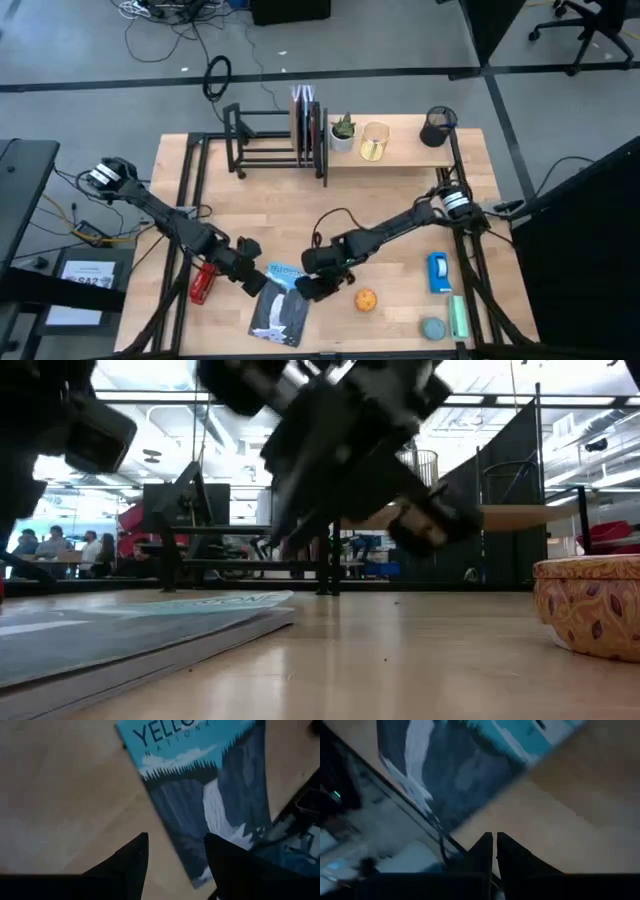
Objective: Stock shelves
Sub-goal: Put the blue book on the black book shelf
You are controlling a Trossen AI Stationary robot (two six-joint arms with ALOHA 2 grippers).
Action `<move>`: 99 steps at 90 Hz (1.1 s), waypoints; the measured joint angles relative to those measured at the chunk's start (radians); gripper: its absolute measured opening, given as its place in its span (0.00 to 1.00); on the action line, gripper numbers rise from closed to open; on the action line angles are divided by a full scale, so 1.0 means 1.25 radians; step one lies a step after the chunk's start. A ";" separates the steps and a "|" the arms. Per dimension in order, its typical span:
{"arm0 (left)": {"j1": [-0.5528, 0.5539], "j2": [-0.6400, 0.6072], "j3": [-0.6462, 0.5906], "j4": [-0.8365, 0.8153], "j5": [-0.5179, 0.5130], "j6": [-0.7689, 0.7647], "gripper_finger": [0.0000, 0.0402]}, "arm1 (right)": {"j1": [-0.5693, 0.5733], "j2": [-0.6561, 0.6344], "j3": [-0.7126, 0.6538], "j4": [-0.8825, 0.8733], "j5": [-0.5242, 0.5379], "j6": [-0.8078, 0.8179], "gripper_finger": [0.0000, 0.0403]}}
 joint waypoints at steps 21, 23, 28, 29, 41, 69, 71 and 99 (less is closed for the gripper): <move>0.000 0.032 -0.067 0.079 0.002 -0.057 0.43 | 0.001 0.065 0.001 0.073 0.021 0.090 0.00; 0.000 0.034 -0.072 0.092 0.001 -0.060 0.43 | 0.001 0.069 0.001 0.077 0.019 0.094 0.00; 0.000 0.039 -0.089 0.135 -0.004 -0.071 0.43 | 0.000 0.074 0.001 0.090 0.018 0.101 0.00; 0.000 0.041 -0.093 0.147 -0.006 -0.074 0.43 | -0.001 0.074 0.001 0.090 0.020 0.102 0.00; -0.001 0.076 -0.130 0.265 -0.005 -0.109 0.43 | -0.015 0.073 0.002 0.085 0.056 0.114 0.00; -0.005 0.124 -0.145 0.369 -0.038 -0.140 0.43 | -0.057 0.072 0.001 0.067 0.014 0.079 0.00; -0.005 0.125 -0.145 0.375 -0.044 -0.141 0.43 | -0.058 0.072 0.001 0.067 0.015 0.074 0.00; -0.002 0.131 -0.149 0.483 -0.184 -0.134 0.43 | -0.062 0.072 0.001 0.054 0.012 0.048 0.00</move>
